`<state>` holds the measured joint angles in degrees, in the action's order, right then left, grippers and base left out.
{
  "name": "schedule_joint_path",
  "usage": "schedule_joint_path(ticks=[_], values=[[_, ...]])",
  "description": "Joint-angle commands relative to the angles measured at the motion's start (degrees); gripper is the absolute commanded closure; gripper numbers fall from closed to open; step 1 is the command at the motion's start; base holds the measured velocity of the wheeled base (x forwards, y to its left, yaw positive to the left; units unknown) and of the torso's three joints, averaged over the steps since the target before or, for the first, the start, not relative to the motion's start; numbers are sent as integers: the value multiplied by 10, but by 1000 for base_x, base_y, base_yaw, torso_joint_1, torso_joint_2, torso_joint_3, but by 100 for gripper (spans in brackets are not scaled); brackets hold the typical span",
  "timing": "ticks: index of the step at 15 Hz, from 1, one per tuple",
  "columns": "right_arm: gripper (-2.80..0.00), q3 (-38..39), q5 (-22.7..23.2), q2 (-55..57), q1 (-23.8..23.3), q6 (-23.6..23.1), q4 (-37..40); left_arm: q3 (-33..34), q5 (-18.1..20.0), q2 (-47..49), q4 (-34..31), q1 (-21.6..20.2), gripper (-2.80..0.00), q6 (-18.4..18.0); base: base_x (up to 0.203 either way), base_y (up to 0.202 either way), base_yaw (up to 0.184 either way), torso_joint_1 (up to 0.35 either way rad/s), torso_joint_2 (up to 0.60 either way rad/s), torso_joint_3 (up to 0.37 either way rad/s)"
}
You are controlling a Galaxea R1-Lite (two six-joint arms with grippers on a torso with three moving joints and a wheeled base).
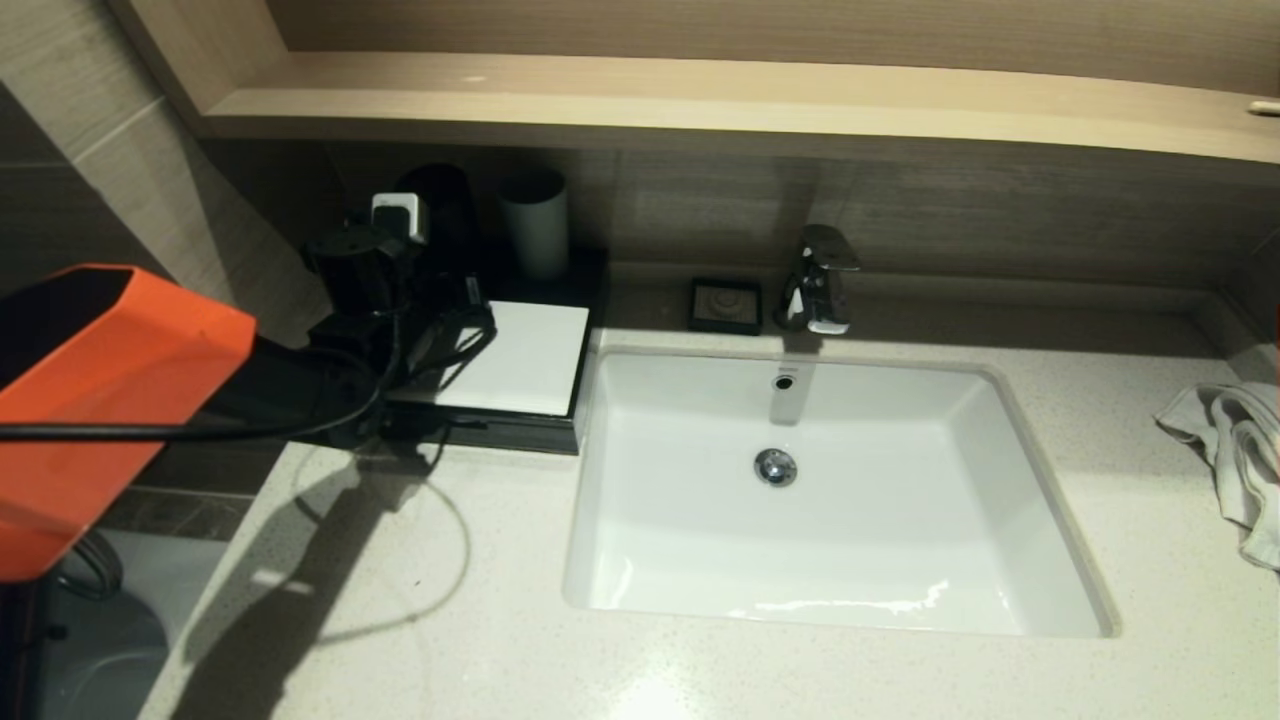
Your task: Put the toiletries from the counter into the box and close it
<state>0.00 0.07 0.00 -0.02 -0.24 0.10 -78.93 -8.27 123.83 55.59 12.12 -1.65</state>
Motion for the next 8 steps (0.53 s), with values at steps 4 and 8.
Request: schedule_joint_path(ticks=[4, 8], values=[[0, 0, 0, 0, 0, 0, 0, 0, -1, 0, 1, 0, 0, 0, 0, 0, 0, 0, 0, 0], [0, 0, 0, 0, 0, 0, 0, -2, 0, -3, -8, 1, 0, 0, 0, 0, 0, 0, 0, 0]])
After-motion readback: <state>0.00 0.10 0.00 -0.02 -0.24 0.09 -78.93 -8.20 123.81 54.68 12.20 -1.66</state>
